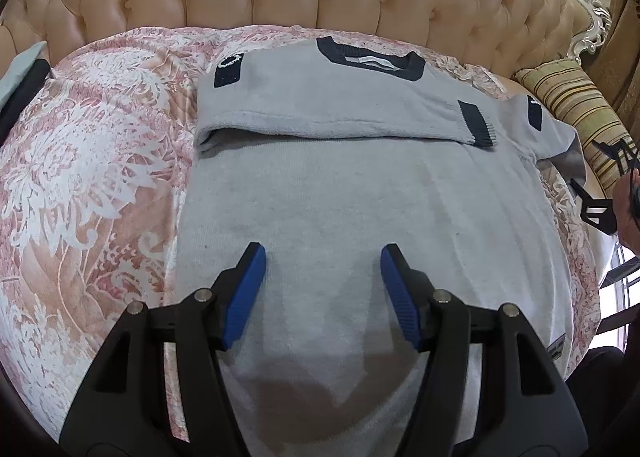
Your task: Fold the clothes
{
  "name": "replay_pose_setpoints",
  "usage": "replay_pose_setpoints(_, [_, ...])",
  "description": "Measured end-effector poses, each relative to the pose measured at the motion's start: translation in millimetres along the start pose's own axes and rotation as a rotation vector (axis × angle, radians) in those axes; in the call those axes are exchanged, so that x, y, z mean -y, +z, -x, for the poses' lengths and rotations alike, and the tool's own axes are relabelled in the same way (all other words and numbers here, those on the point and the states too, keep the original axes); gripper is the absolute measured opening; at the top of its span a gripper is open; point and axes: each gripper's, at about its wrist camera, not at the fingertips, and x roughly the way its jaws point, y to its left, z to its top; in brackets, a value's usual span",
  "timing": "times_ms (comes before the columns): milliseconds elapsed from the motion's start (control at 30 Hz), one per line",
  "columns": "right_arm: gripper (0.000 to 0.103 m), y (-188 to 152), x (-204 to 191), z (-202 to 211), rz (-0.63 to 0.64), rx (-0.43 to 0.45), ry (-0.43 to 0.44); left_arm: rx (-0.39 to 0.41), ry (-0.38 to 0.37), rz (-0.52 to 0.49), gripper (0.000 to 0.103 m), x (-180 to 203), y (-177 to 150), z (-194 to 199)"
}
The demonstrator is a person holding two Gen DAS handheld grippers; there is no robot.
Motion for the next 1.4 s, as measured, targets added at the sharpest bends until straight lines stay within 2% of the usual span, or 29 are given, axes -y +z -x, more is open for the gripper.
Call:
replay_pose_setpoints(33, [0.078,0.1,5.4,-5.6,-0.031,-0.008,-0.008,0.000,-0.001,0.001,0.064,0.0,-0.6,0.4])
replay_pose_setpoints(67, [0.070,-0.3,9.8,-11.0,-0.052,-0.019,-0.013,0.000,-0.001,0.001,0.064,-0.1,-1.2,0.8])
replay_pose_setpoints(100, [0.054,-1.6,5.0,-12.8,-0.010,-0.024,-0.017,0.000,-0.002,0.002,0.064,-0.1,-1.8,1.2])
replay_pose_setpoints(133, [0.012,-3.0,-0.9,-14.1,0.039,-0.030,-0.021,0.001,-0.003,0.003,0.064,-0.1,-2.4,1.6])
replay_pose_setpoints(167, [0.004,-4.4,-6.9,-15.4,0.089,-0.035,-0.025,0.001,-0.003,0.003,0.064,-0.2,-3.0,2.0])
replay_pose_setpoints(267, [0.004,-23.1,-55.5,-8.7,0.379,0.020,-0.033,0.001,-0.005,0.006,0.064,-0.2,-4.8,3.2])
replay_pose_setpoints(333, [0.004,-53.9,-102.2,-1.6,0.660,0.057,0.012,0.001,-0.006,0.007,0.064,-0.3,-5.9,4.0])
replay_pose_setpoints(400, [0.004,-97.0,-137.5,-1.6,0.912,0.022,0.082,0.001,-0.008,0.008,0.065,-0.4,-6.9,4.8])
replay_pose_setpoints(467, [0.004,-168.1,-158.6,-9.2,1.196,-0.035,0.117,0.000,-0.009,0.008,0.065,-0.3,-7.0,5.7])
replay_pose_setpoints(533, [0.008,-226.6,-153.2,-31.7,1.350,-0.156,0.064,-0.001,-0.011,0.009,0.065,-0.6,-7.0,6.8])
replay_pose_setpoints(567, [0.010,-238.0,-147.7,-35.7,1.367,-0.210,0.062,-0.002,-0.013,0.011,0.065,-1.3,-6.6,7.8])
replay_pose_setpoints(600, [0.014,-247.1,-141.9,-38.8,1.376,-0.263,0.063,-0.003,-0.014,0.013,0.065,-2.0,-6.3,8.9])
replay_pose_setpoints(633, [0.030,-256.2,-136.1,-41.9,1.384,-0.317,0.064,-0.001,-0.015,0.016,0.065,-3.0,-5.8,10.1])
replay_pose_setpoints(667, [0.055,-265.3,-130.3,-44.9,1.392,-0.370,0.065,0.003,-0.015,0.021,0.065,-4.3,-5.3,11.5])
replay_pose_setpoints(733, [0.073,-283.4,-118.7,-51.0,1.406,-0.477,0.067,0.009,-0.012,0.033,0.065,-8.2,-4.4,12.9])
replay_pose_setpoints(833, [0.075,-310.7,-101.3,-60.2,1.423,-0.638,0.070,0.010,-0.009,0.049,0.065,-14.5,-4.6,13.0])
replay_pose_setpoints(867, [0.078,-295.3,-101.4,-61.8,1.376,-0.599,0.038,0.008,-0.009,0.054,0.065,-16.2,-5.3,12.3])
replay_pose_setpoints(1000, [0.079,-220.5,-85.0,-88.4,1.089,-0.628,-0.154,-0.001,-0.017,0.073,0.065,-20.8,-8.1,8.7])
replay_pose_setpoints(1067, [0.079,-200.3,-72.9,-90.5,0.953,-0.728,-0.129,-0.004,-0.015,0.071,0.065,-19.3,-8.7,6.7])
replay_pose_setpoints(1200, [0.079,-185.8,-44.9,-107.7,0.610,-0.904,-0.033,0.001,-0.006,0.068,0.067,-17.1,-9.4,4.9])
replay_pose_setpoints(1400, [0.079,-190.4,-25.4,-126.9,0.455,-0.847,-0.104,0.000,-0.006,0.067,0.068,-16.6,-8.6,5.6])
